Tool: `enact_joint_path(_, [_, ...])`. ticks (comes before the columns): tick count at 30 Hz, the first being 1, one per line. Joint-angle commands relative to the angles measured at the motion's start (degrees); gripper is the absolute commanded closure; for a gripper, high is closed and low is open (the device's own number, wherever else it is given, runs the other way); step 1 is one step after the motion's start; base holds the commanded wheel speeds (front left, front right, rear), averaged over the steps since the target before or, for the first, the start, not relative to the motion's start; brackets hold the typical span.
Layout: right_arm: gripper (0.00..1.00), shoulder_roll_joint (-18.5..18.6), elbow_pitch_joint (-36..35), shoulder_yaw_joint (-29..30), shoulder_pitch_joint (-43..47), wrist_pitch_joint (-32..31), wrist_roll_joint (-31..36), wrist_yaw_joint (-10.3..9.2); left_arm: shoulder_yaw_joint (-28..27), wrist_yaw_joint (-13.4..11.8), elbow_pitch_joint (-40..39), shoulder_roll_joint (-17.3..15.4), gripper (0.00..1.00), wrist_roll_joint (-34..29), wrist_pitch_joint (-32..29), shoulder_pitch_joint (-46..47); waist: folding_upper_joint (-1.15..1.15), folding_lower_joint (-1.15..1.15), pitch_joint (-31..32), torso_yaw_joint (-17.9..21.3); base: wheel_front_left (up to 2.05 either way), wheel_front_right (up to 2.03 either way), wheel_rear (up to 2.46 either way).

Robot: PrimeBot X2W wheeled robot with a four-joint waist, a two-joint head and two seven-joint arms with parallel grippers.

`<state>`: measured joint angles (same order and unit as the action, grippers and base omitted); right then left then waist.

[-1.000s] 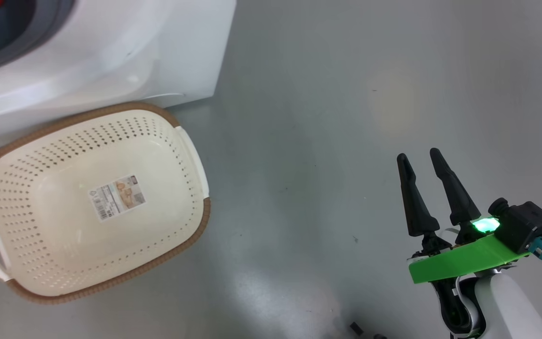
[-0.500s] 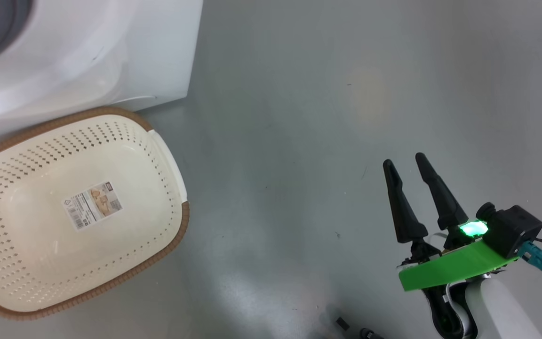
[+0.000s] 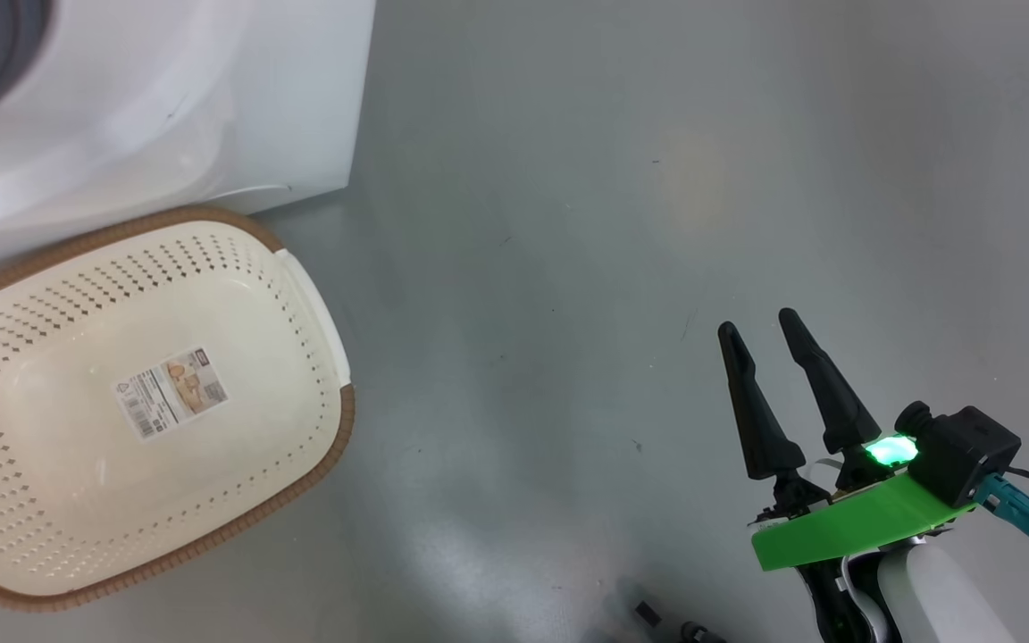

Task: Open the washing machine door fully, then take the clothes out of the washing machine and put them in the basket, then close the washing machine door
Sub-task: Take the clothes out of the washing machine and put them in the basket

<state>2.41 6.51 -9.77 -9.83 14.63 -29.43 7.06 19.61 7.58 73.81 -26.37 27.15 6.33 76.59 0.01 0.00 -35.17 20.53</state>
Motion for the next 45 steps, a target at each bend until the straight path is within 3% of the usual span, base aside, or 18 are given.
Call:
enact_joint_path(1, [0.00, 0.5, -1.3, -0.9, 0.8, 0.4, -0.8, 0.43, -0.1, -0.1, -1.2, -2.7, 1.00, 0.7, -0.1, 0.7, -0.01, 0.00, 0.0, -0.1, 0.00, 0.00, 0.00])
enact_joint_path(13, [0.00, 0.5, -1.3, -0.2, 0.3, 0.4, 0.5, 0.43, 2.7, -0.1, -3.2, -1.3, 1.00, 4.1, 5.0, -0.7, -0.01, 0.00, 1.3, -2.0, 0.00, 0.00, 0.00])
enact_joint_path(19, [0.00, 0.5, -1.0, 1.0, 0.5, 0.4, 2.2, 0.43, 1.1, -0.1, -4.9, 0.2, 1.00, 6.0, 8.5, -3.1, -0.01, 0.00, 3.6, -4.5, 0.00, 0.00, 0.00])
enact_joint_path(27, [0.00, 0.5, -0.7, 2.6, 0.6, 0.4, 4.5, 0.43, -6.8, -2.5, -19.6, 1.9, 1.00, 3.7, 8.6, -11.5, -0.01, 0.00, 6.2, -8.0, 0.00, 0.00, 0.00])
enact_joint_path(34, [0.00, 0.5, -0.4, 3.8, 1.5, 0.4, 7.1, 0.43, -16.6, -3.1, -34.5, 7.0, 1.00, -4.8, 8.7, -23.8, -0.01, 0.00, 8.8, -11.2, 0.00, 0.00, 0.00])
enact_joint_path(45, [0.00, 1.8, -0.4, 5.5, 3.2, 0.4, 8.3, 0.43, -26.8, -0.9, -50.0, 17.4, 1.00, -14.9, 8.7, -36.2, -0.01, 0.00, 11.6, -15.4, 0.00, 0.00, 0.00])
